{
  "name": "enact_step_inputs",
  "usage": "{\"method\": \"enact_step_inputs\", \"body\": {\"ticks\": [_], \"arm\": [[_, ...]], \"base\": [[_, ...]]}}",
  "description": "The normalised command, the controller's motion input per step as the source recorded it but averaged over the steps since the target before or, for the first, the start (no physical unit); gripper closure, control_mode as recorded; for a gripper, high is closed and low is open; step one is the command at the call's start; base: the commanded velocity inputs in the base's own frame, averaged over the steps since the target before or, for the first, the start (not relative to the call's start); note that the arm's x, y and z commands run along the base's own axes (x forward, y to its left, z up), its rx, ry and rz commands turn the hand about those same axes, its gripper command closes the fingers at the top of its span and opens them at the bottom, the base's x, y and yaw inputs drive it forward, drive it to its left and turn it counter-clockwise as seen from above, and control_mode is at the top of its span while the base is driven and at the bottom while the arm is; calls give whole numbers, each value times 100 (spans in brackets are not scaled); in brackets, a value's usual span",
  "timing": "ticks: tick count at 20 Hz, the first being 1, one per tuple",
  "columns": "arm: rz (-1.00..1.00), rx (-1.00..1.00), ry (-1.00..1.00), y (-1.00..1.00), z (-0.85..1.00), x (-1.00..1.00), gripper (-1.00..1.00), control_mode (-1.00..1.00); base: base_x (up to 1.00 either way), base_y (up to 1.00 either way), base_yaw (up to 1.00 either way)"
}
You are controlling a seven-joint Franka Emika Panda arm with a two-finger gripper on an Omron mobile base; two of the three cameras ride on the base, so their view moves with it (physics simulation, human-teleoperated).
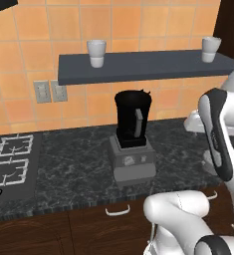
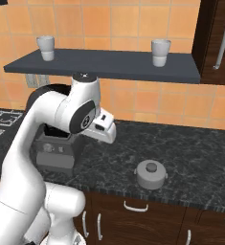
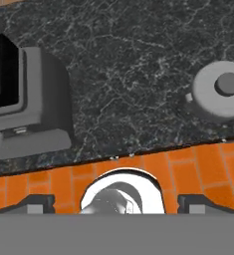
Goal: Close the lid blender by securely placing the lid on top.
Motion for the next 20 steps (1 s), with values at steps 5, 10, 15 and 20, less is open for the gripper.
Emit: {"method": "enact_step_inputs", "body": {"ticks": [5,10,15,20], "arm": [[-31,7,4,-100,-22,-60,-100,-100],[-44,7,21,-100,-21,-6,-100,-100],[-29,-2,19,-57,-22,60,-100,-100],[-1,-3,2,0,-29,60,-100,-100]], "base": [[0,0,0],[0,0,0],[0,0,0],[0,0,0]]}}
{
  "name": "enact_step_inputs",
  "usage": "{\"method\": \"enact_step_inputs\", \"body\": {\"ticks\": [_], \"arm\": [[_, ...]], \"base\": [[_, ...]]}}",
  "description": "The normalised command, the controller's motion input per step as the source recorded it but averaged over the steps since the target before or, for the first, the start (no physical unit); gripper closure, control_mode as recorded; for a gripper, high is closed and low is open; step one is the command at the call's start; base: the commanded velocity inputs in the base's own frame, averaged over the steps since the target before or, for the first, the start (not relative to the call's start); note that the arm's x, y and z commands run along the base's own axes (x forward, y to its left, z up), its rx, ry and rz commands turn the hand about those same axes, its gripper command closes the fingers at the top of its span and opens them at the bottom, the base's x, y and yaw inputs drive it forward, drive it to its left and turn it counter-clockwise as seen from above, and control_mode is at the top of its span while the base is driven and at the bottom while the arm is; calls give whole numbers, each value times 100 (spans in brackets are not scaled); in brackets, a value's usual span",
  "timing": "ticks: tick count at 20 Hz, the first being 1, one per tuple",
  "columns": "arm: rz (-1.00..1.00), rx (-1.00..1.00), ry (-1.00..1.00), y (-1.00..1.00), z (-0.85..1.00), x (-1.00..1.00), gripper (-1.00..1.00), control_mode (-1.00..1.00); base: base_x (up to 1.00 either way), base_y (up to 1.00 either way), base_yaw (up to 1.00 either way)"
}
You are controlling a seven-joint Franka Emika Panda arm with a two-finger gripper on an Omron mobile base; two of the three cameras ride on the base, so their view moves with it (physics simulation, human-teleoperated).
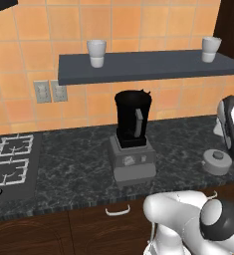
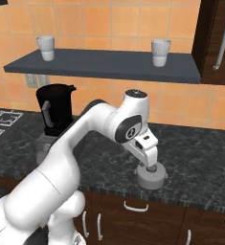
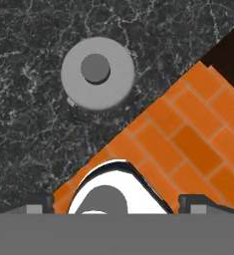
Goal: Close the lid blender by securely placing the lid on top.
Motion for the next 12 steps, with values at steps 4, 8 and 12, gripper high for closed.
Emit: {"method": "enact_step_inputs", "body": {"ticks": [4,8,12], "arm": [[0,4,2,0,-47,46,-100,-100],[-4,0,12,-17,-25,13,-100,-100],[-5,0,9,-67,-59,24,-100,-100]], "base": [[0,0,0],[0,0,0],[0,0,0]]}}
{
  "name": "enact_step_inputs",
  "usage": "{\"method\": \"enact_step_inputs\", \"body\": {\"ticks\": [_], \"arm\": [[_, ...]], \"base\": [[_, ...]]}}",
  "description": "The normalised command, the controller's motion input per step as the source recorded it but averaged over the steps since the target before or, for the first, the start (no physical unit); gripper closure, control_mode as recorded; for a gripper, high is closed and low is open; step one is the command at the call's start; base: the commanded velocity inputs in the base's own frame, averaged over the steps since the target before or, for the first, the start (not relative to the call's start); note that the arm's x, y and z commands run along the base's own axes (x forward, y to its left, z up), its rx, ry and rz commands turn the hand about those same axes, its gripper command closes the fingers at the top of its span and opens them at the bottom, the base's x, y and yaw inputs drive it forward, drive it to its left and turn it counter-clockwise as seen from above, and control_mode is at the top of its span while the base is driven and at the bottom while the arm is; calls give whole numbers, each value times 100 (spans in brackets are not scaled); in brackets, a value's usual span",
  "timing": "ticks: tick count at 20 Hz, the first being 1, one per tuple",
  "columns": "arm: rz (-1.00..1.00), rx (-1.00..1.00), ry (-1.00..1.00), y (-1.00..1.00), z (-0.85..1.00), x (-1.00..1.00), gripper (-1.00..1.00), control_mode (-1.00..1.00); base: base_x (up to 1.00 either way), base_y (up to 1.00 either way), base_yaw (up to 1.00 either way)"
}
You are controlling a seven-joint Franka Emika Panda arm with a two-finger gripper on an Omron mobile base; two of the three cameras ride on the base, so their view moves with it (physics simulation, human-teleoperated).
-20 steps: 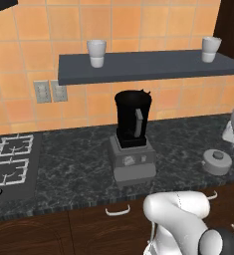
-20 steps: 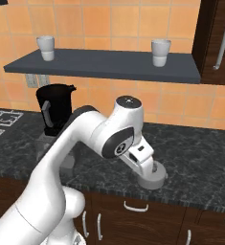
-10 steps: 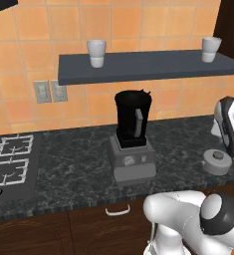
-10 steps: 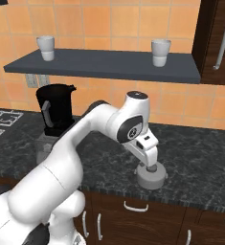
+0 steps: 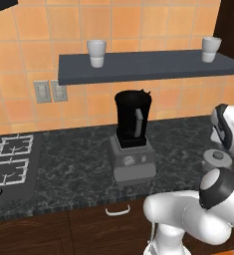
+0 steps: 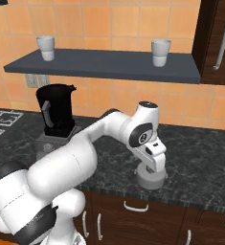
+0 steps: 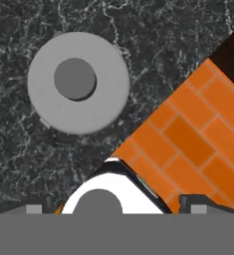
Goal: Close the lid blender by securely placing the lid on top.
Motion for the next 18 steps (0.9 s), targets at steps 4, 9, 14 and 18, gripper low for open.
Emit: {"method": "enact_step_inputs", "body": {"ticks": [4,9,14,18], "arm": [[-1,6,2,-28,-26,29,-100,-100],[0,4,0,0,-16,33,-100,-100],[0,1,0,0,-47,30,-100,-100],[0,2,0,-6,-35,37,-100,-100]], "base": [[0,0,0],[0,0,0],[0,0,0],[0,0,0]]}}
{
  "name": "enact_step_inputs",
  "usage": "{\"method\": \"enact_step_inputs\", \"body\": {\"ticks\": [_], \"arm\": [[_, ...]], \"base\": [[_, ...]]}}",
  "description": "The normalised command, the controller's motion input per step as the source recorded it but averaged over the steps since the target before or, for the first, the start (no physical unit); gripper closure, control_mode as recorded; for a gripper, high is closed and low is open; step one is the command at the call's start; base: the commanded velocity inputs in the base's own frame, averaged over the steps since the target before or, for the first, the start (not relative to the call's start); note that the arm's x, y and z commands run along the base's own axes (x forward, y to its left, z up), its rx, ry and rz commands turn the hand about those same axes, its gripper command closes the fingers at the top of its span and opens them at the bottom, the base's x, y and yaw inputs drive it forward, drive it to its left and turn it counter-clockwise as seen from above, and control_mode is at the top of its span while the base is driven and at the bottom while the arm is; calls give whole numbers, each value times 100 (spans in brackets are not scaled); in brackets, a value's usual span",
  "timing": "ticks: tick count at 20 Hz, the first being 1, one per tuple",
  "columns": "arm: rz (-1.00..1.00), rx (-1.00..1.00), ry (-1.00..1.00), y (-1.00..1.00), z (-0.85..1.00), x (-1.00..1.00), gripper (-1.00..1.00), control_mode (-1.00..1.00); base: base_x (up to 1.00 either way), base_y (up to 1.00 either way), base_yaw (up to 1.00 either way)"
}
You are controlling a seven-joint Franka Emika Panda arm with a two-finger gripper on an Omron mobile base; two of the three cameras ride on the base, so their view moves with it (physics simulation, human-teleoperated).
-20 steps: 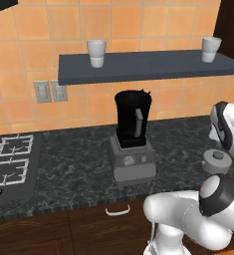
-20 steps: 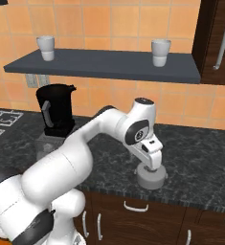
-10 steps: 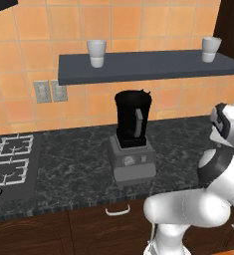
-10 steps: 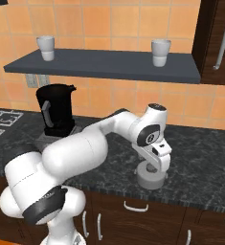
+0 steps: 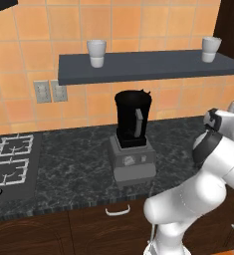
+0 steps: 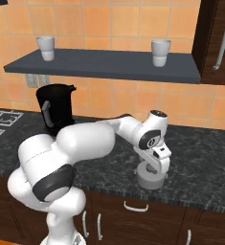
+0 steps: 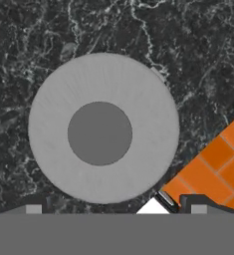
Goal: Close the lid blender by securely placing the lid on top.
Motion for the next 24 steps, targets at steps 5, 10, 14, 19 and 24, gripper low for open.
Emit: {"method": "enact_step_inputs", "body": {"ticks": [5,10,14,19,24], "arm": [[0,0,0,-19,-22,24,-100,-100],[0,0,0,-3,-28,0,-100,-100],[0,0,0,0,-9,24,-100,-100],[0,0,0,-1,-13,10,-100,-100],[0,0,0,-1,-32,0,100,-100]], "base": [[0,0,0],[0,0,0],[0,0,0],[0,0,0],[0,0,0]]}}
